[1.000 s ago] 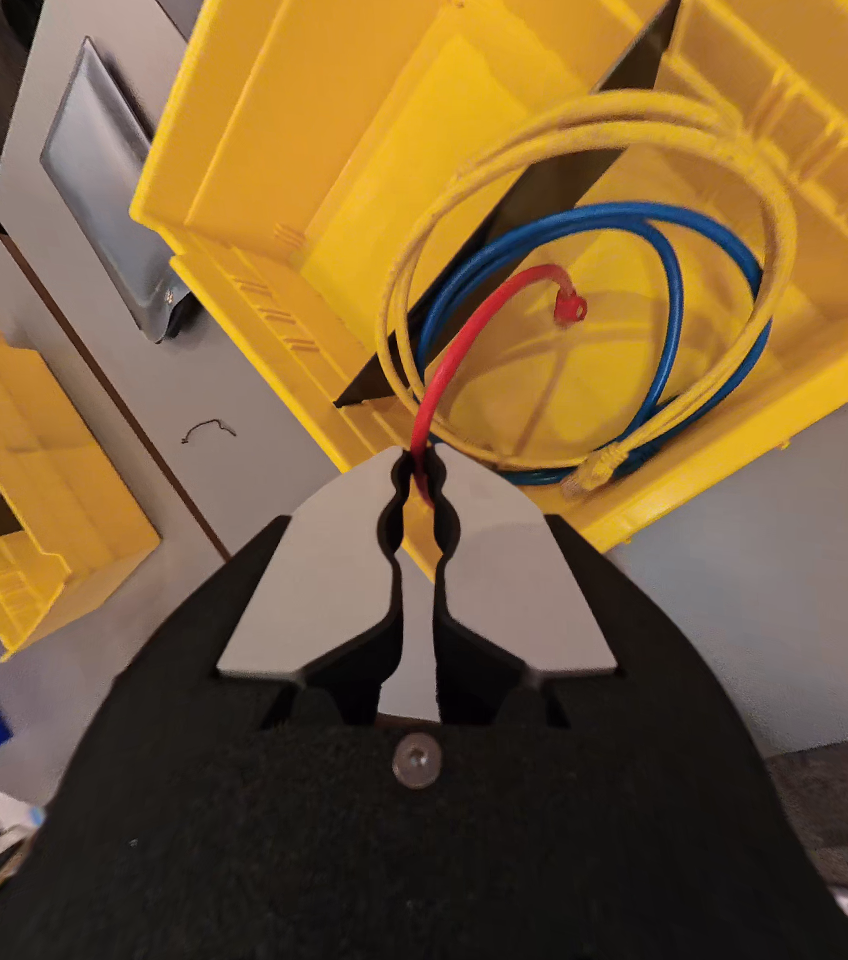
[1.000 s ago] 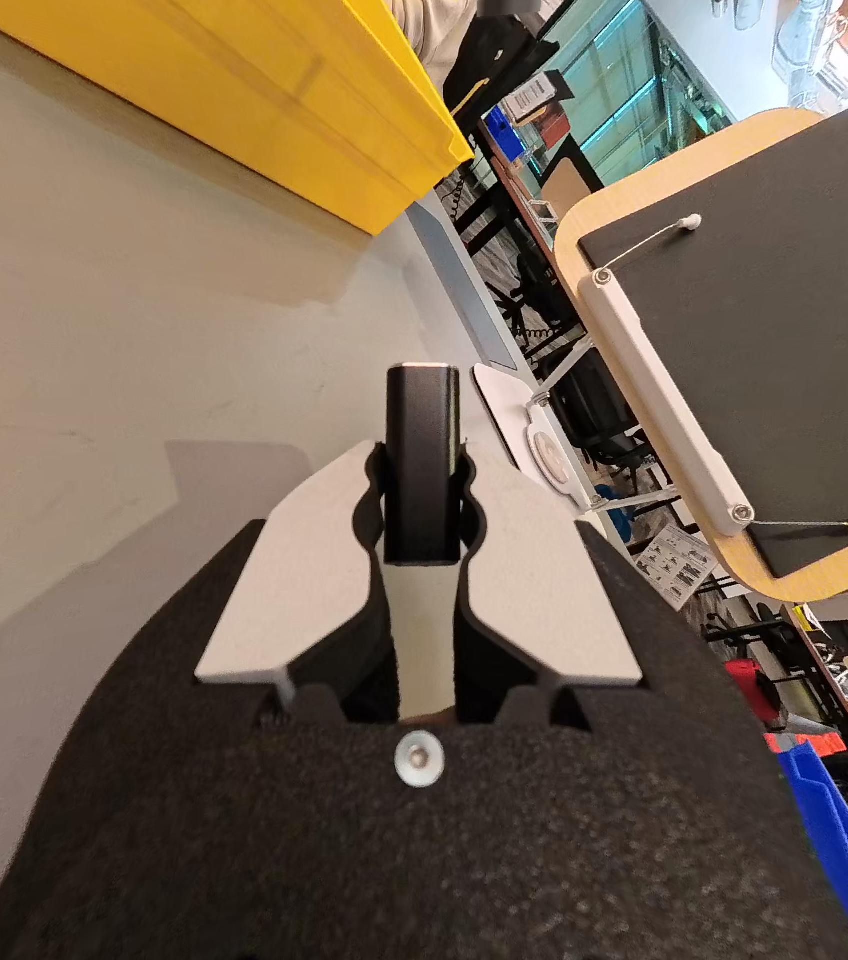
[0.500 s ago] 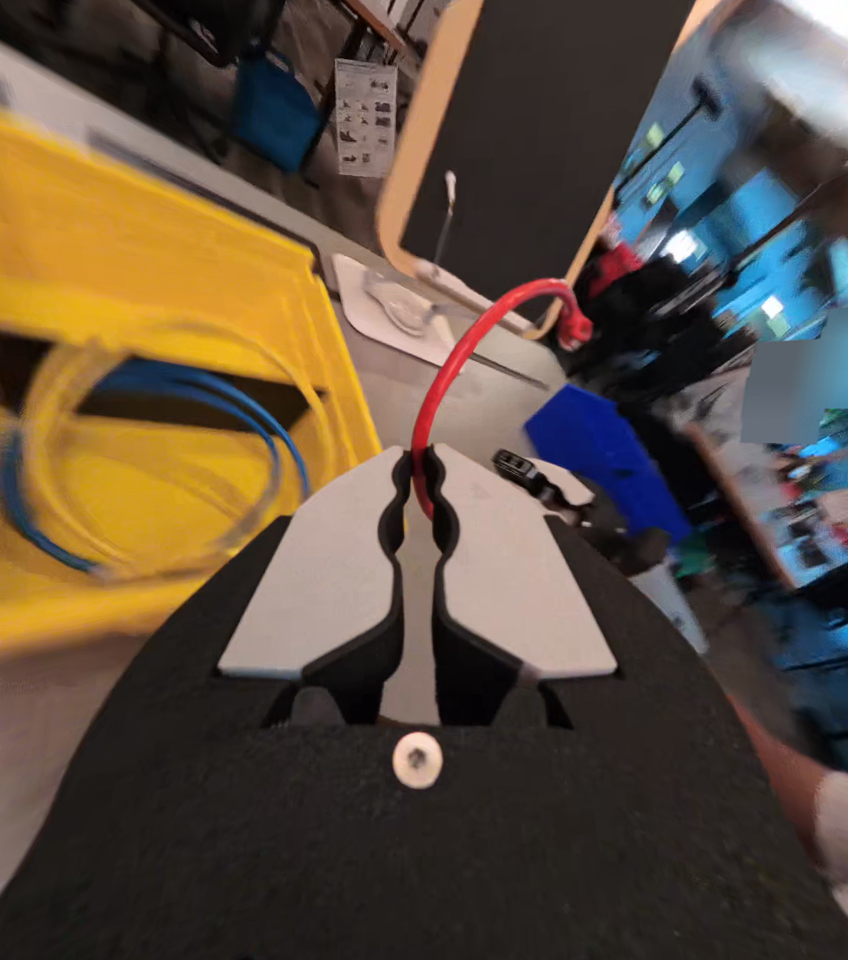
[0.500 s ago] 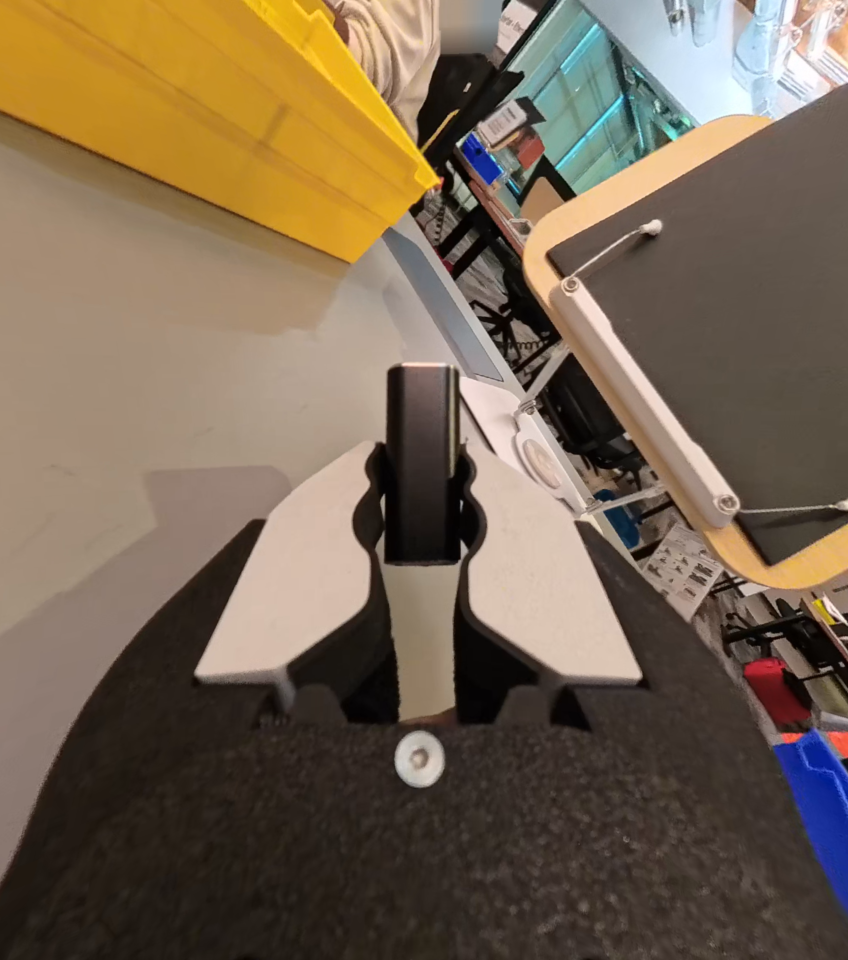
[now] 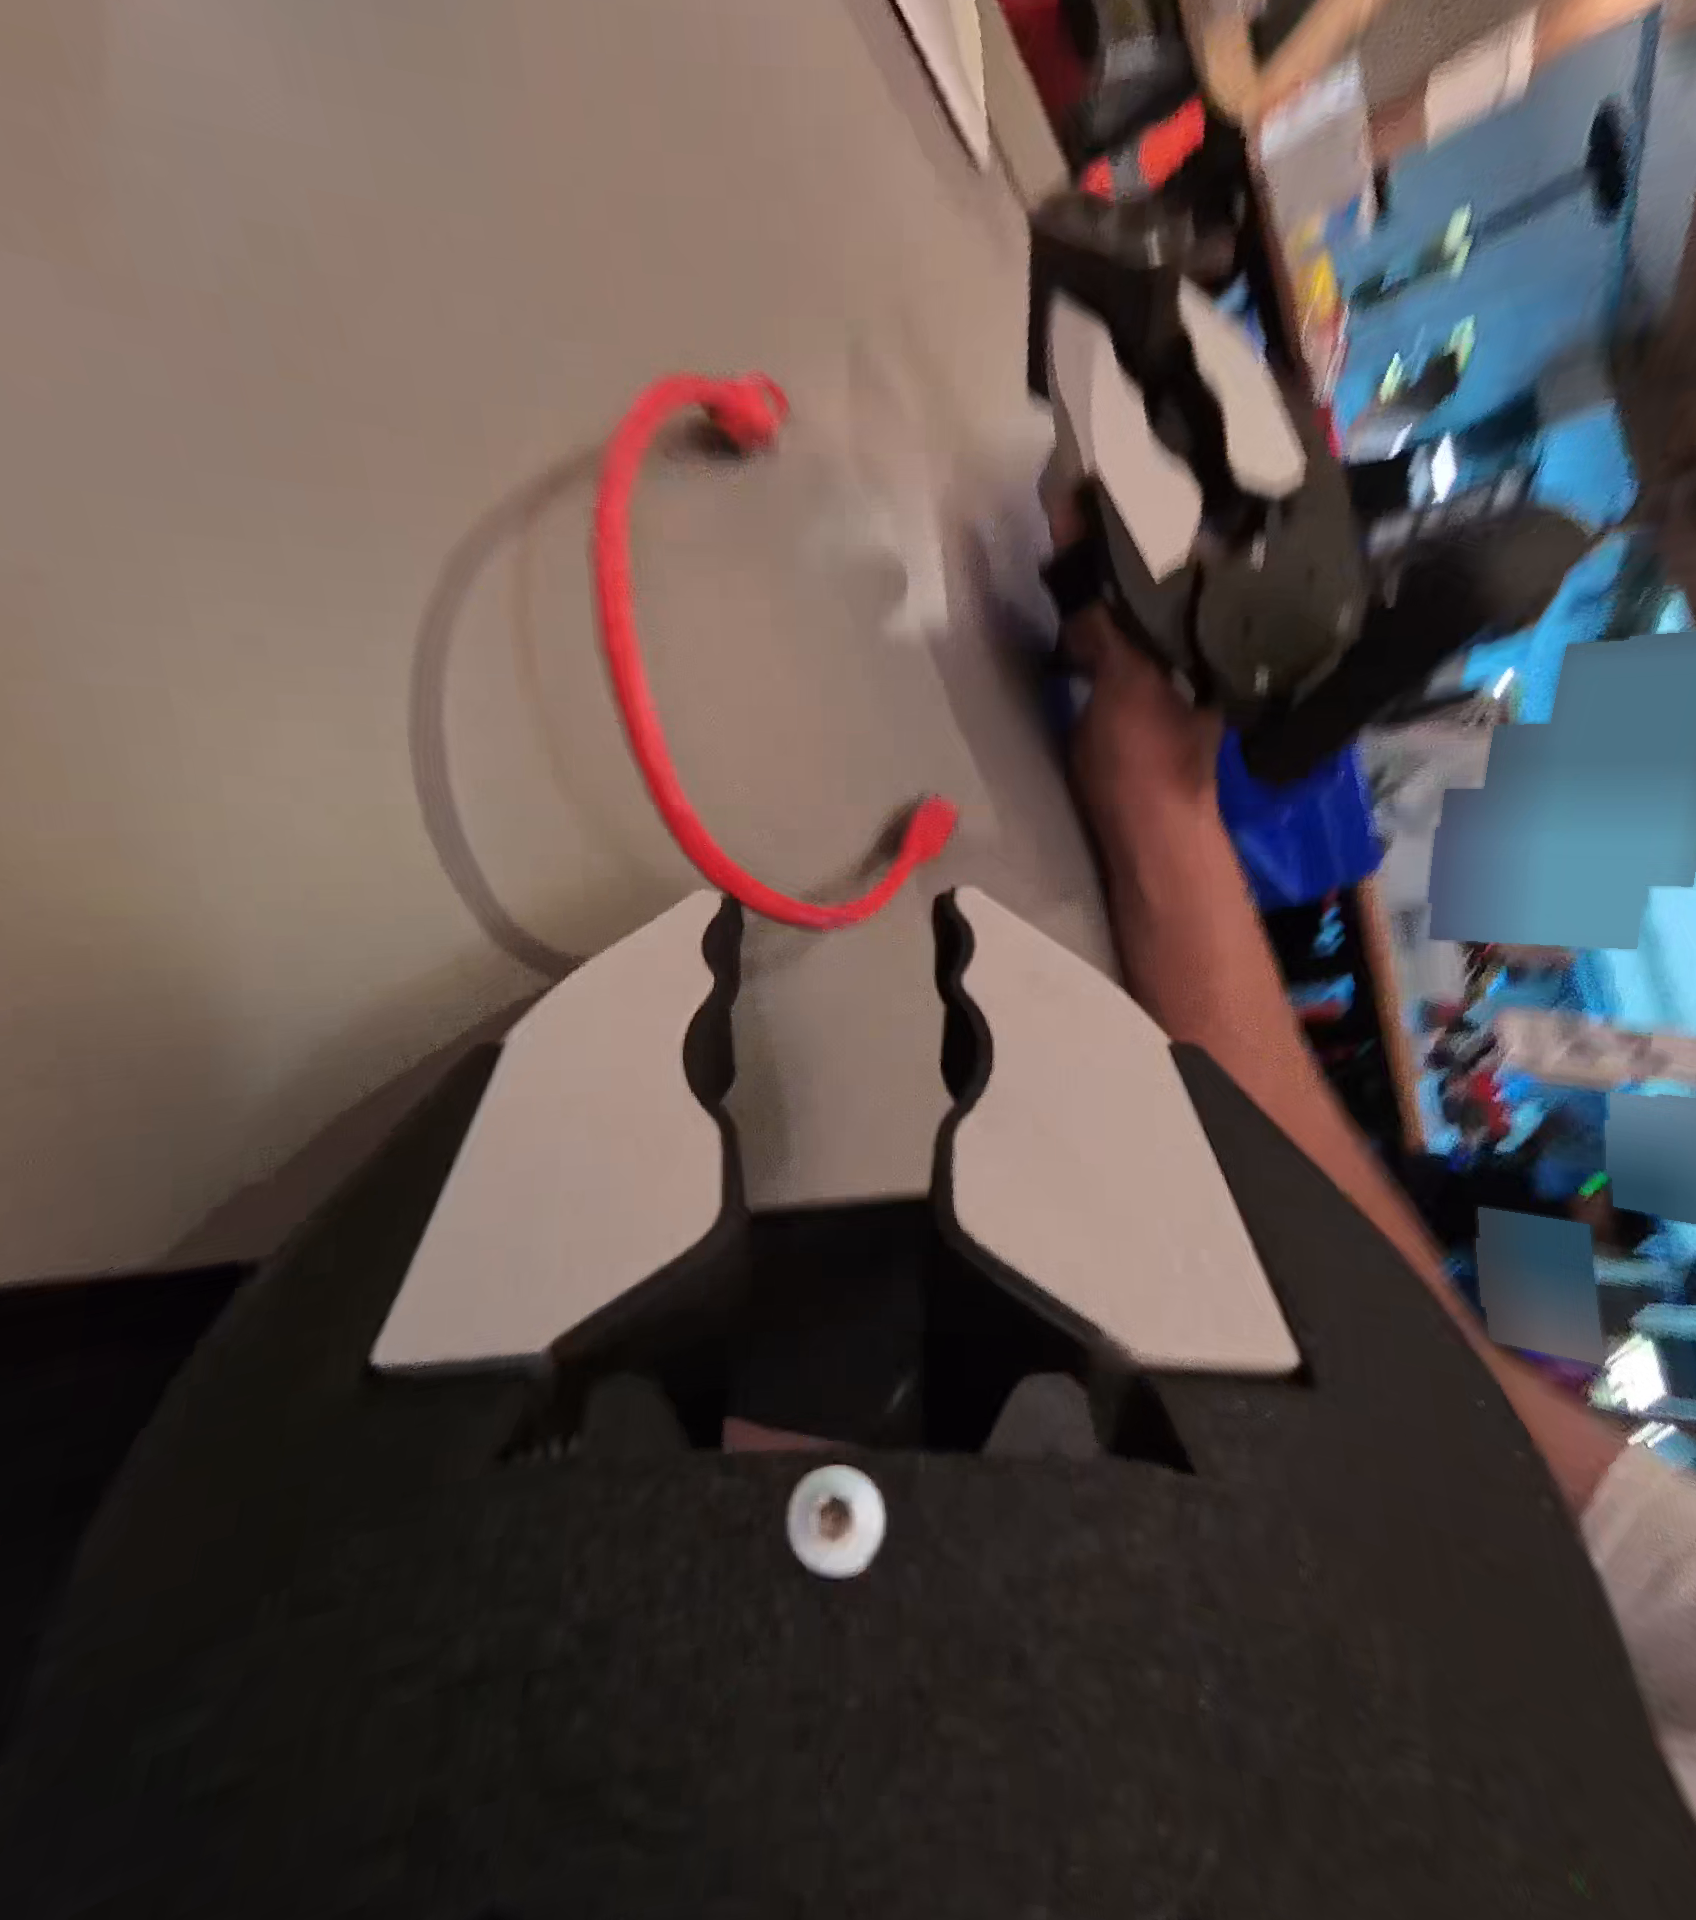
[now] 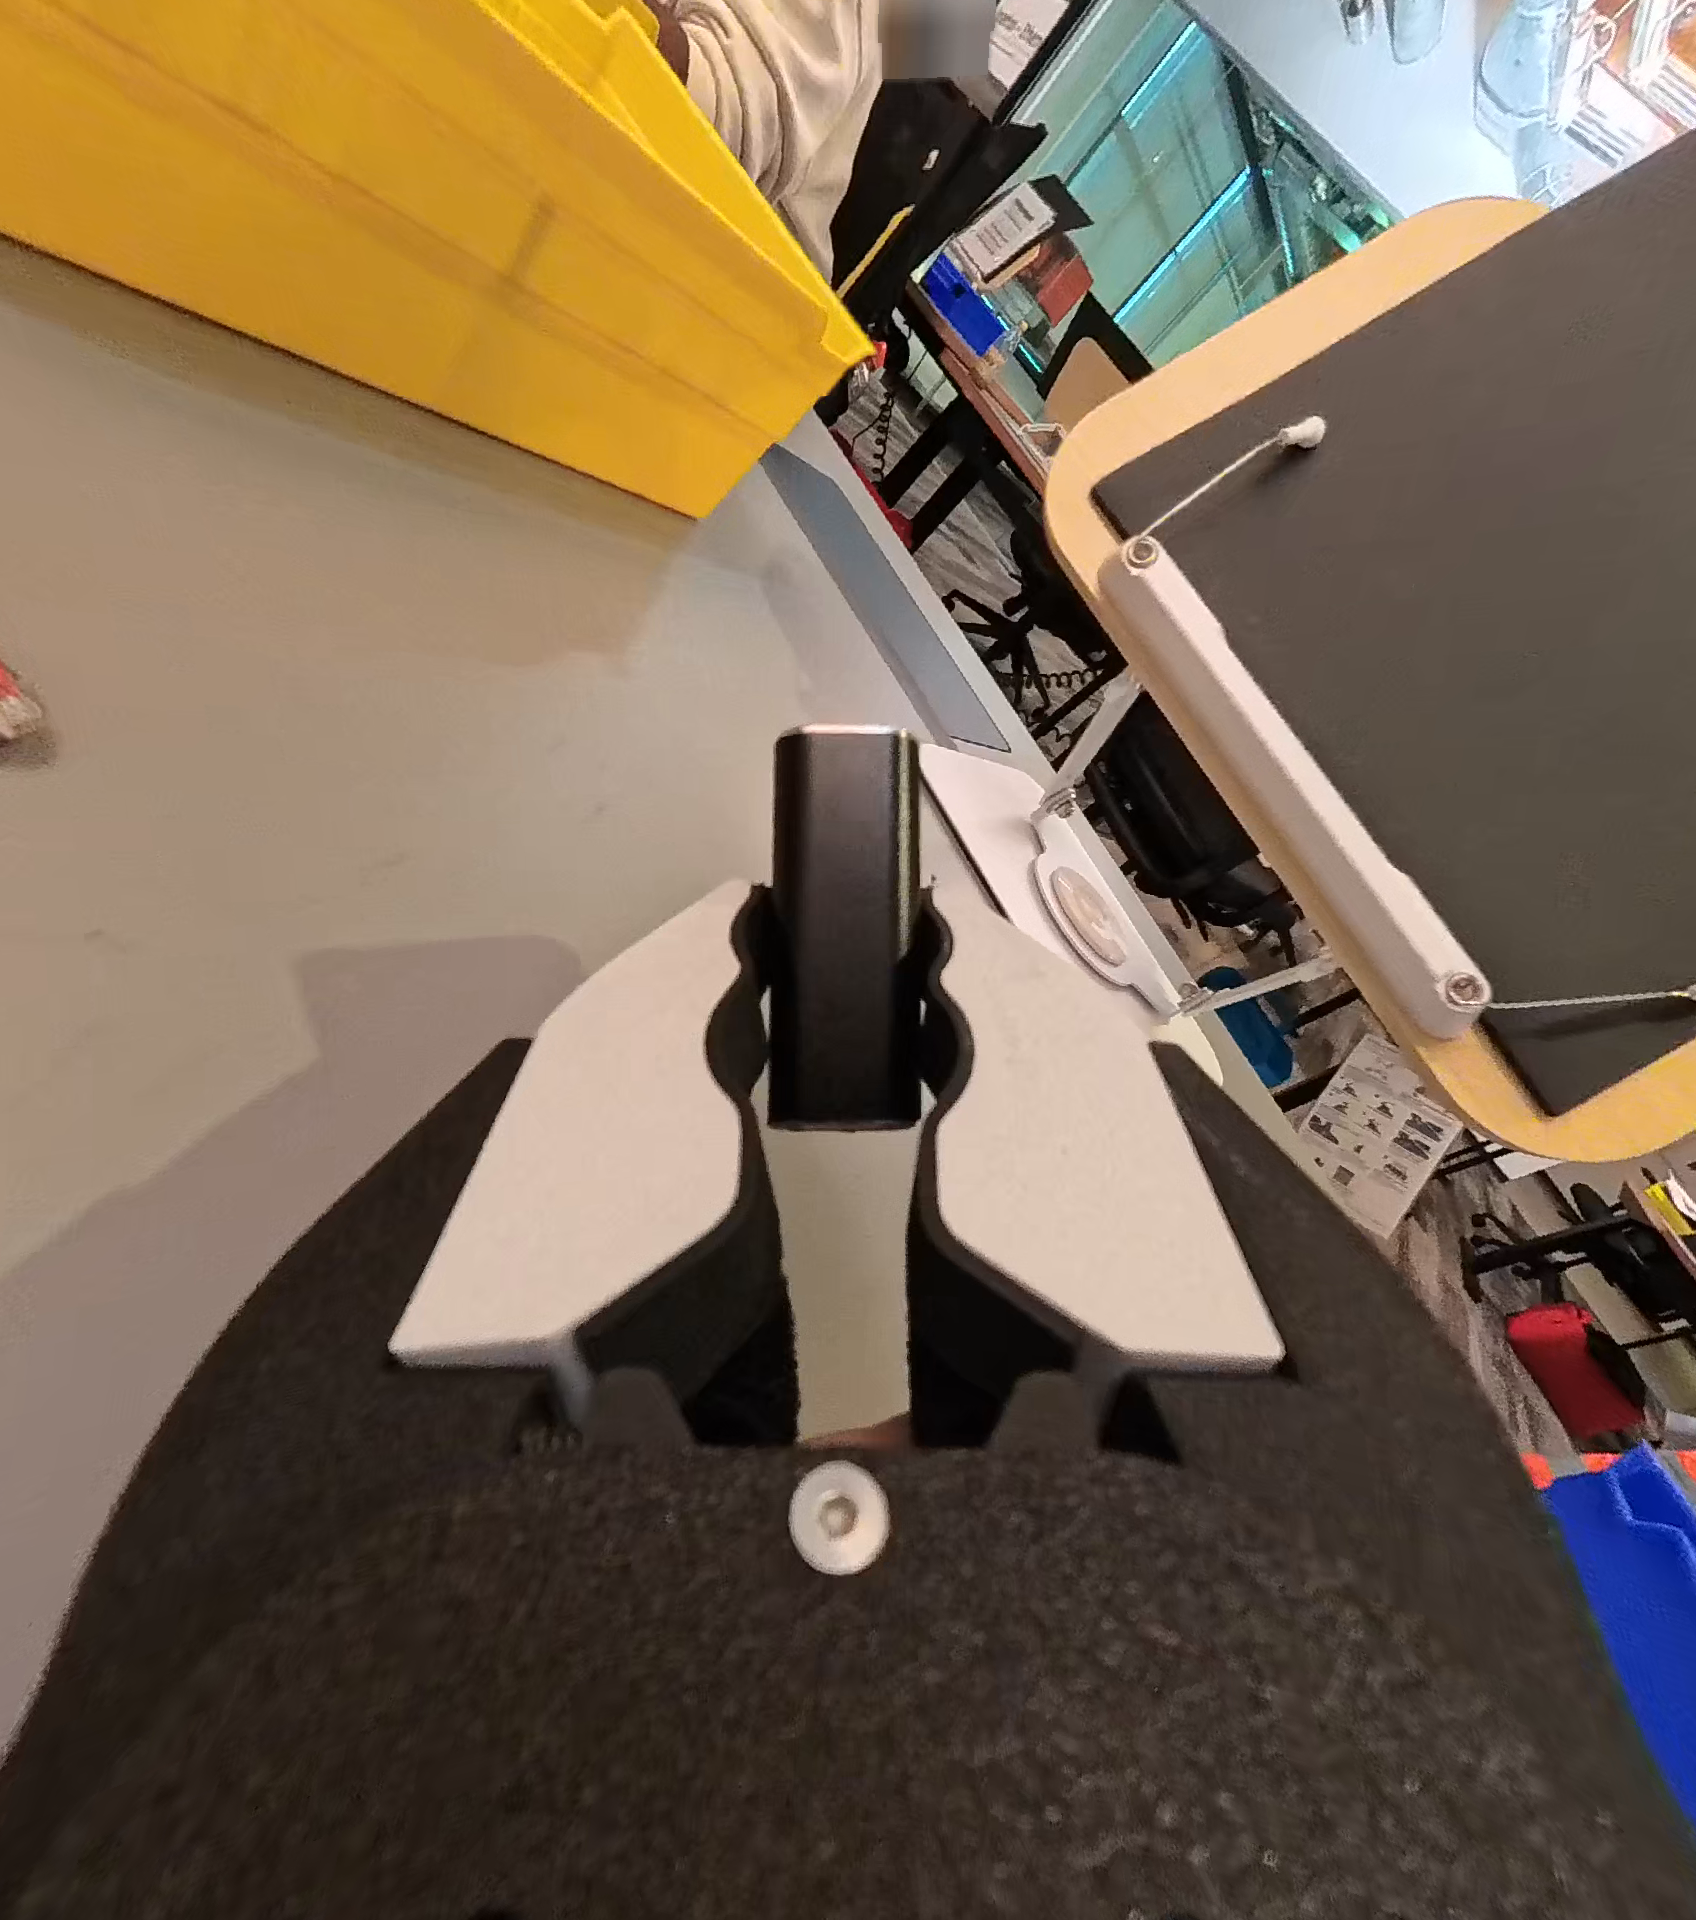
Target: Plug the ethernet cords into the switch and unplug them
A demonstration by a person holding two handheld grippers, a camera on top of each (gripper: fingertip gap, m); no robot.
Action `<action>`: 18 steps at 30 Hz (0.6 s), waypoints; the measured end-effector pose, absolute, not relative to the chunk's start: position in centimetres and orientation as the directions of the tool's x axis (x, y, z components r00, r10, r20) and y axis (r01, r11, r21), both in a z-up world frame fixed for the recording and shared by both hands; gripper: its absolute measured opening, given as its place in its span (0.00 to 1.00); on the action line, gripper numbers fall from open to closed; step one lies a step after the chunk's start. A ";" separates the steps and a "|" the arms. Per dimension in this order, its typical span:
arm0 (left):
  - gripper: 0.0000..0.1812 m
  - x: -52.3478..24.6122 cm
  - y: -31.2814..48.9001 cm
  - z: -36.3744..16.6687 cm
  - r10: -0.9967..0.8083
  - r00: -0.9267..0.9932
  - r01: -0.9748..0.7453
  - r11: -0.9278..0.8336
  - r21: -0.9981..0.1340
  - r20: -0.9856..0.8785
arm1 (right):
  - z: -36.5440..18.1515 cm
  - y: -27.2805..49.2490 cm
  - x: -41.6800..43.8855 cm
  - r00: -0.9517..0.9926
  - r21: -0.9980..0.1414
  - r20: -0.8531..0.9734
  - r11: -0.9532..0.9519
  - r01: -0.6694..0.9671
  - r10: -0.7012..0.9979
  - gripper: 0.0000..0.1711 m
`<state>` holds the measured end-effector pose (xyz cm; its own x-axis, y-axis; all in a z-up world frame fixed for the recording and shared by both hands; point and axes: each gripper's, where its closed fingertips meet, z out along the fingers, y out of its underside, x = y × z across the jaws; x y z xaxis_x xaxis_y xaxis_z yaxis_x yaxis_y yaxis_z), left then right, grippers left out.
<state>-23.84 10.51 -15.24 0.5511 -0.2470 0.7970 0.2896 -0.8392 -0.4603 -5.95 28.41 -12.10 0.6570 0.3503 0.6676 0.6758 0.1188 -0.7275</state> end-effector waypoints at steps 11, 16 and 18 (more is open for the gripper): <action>0.18 -25.1 16.0 -12.3 -0.853 0.494 -0.347 -0.371 -0.861 0.169 | -12.4 28.5 -6.1 0.640 -0.712 0.681 0.116 0.692 0.356 0.15; 0.12 -23.2 20.0 -15.6 -0.913 0.396 -0.557 -0.320 -0.766 0.093 | -12.3 28.4 -6.2 0.639 -0.713 0.680 0.122 0.690 0.359 0.15; 0.17 -22.3 19.9 -17.3 -0.920 0.376 -0.606 -0.338 -0.720 0.115 | -12.3 28.4 -6.2 0.639 -0.713 0.680 0.122 0.690 0.359 0.15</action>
<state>-22.26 19.92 -17.30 0.3757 -0.9196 0.1148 -0.6061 -0.3375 -0.7203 -6.20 28.39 -12.34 0.6392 0.3591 0.6801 0.6902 0.1221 -0.7132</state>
